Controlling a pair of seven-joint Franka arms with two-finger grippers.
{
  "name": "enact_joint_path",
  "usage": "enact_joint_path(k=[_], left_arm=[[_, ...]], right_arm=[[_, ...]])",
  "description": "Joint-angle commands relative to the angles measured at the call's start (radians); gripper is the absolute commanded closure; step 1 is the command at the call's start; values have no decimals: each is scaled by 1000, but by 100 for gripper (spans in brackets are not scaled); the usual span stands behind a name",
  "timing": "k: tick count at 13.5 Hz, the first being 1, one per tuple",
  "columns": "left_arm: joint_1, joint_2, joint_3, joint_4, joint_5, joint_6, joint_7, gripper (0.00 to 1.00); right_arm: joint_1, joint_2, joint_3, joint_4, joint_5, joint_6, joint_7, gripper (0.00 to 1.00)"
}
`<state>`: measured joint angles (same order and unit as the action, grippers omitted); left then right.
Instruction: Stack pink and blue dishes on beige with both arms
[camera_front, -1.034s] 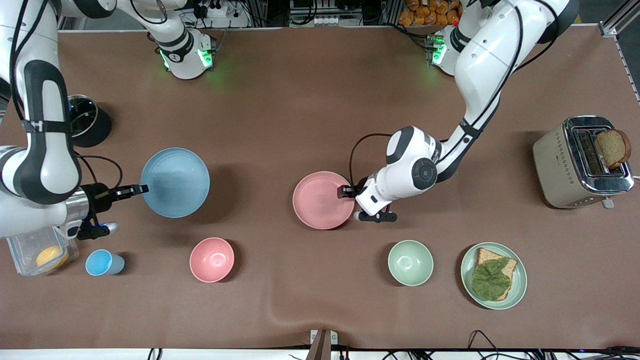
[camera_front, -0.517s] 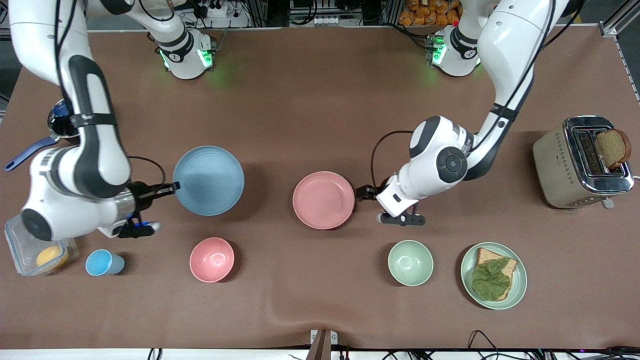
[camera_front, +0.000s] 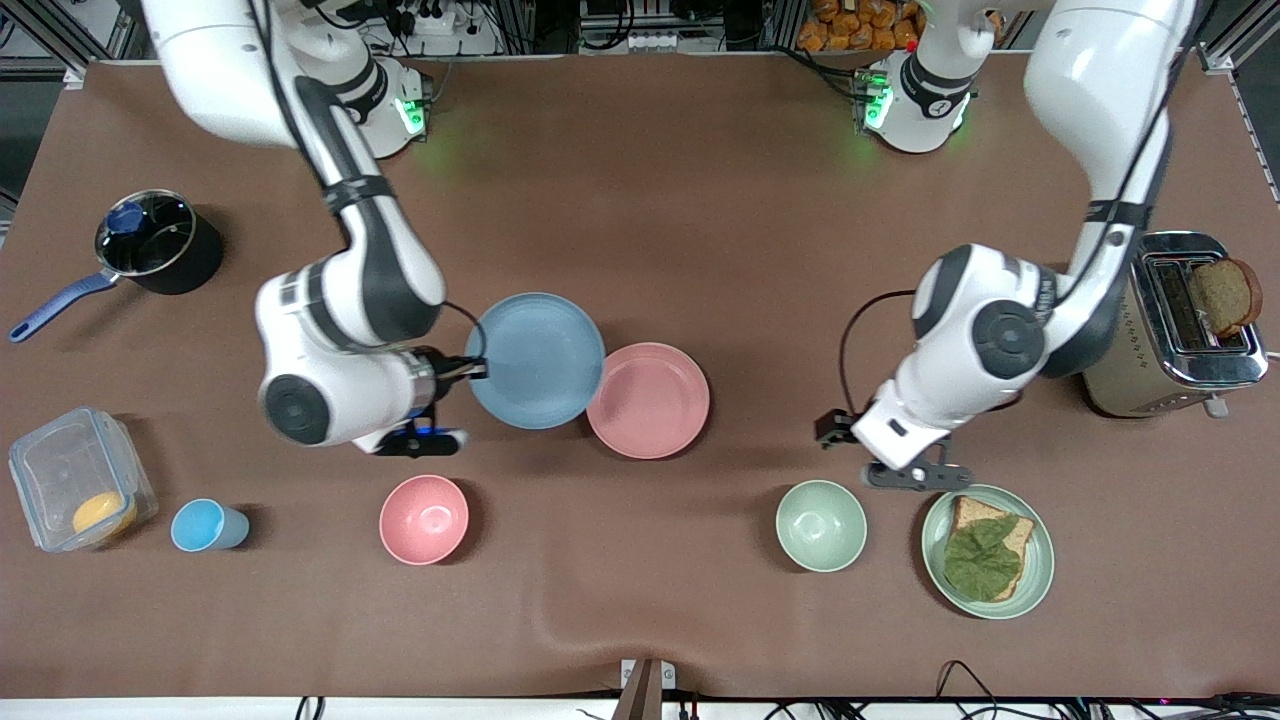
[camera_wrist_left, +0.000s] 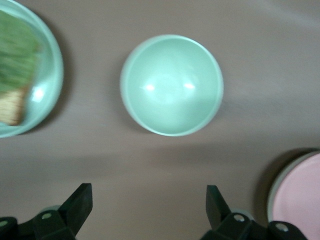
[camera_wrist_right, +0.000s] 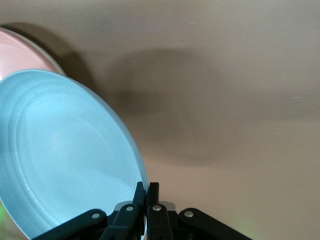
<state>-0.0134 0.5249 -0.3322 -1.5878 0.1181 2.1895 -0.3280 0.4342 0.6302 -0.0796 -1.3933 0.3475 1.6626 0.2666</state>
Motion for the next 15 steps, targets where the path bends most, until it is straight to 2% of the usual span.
enact_joint_path(k=[1,4,6,10,13,15], left_arm=[[35,-95,-2,-9,21,-115,21,0],[79,-167,-5,40,8,-285,52,0],[82,-236,16,31,-5,-344,136,0],[27,-365,181,12,-96,-451,271,0],[-18,-517,306,-92,-107,-459,332,0],[-89,-557,401,-123,-112,-461,371,0]], right_arm=[[66,37,-11,17,1,77,77,100],[129,69,-11,17,4,178,128,100],[156,85,-11,17,4,215,132,100],[193,111,-11,17,4,288,140,100],[190,124,-11,17,4,321,141,100],[189,128,-9,17,8,344,138,100]])
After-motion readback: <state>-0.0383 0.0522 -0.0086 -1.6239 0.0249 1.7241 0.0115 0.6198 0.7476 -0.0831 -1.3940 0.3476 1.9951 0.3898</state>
